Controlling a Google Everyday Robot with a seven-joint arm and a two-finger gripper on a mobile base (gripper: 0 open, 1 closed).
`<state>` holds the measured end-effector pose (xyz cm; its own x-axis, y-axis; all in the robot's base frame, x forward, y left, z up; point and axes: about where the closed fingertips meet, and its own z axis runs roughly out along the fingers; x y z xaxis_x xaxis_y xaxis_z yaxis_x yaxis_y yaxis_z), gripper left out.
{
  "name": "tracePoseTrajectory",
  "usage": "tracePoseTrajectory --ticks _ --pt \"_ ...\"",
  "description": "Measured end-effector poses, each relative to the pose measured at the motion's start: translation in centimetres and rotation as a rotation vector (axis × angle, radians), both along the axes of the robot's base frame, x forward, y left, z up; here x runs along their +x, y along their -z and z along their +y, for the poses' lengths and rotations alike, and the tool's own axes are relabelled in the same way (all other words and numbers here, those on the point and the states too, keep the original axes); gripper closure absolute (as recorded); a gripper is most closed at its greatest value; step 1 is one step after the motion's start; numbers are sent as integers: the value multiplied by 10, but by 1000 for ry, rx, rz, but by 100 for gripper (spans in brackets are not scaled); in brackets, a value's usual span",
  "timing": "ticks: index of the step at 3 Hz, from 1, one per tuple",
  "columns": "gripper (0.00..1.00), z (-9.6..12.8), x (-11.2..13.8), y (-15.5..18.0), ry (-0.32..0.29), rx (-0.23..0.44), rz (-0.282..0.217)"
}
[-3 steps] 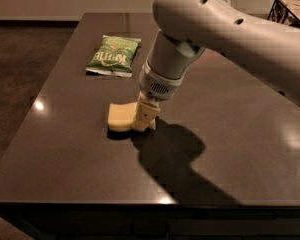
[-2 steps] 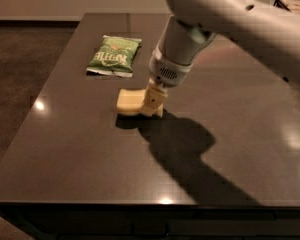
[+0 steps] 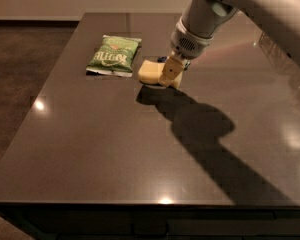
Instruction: Move sponge near rxbar blueberry
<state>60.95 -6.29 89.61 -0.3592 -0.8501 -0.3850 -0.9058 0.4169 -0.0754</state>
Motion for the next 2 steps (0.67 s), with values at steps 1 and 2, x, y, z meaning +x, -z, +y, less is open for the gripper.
tracePoseTrajectory --ticks 1,2 --pt "100 -29 25 5 83 -42 -16" --pt "82 -56 45 12 161 -77 -35"
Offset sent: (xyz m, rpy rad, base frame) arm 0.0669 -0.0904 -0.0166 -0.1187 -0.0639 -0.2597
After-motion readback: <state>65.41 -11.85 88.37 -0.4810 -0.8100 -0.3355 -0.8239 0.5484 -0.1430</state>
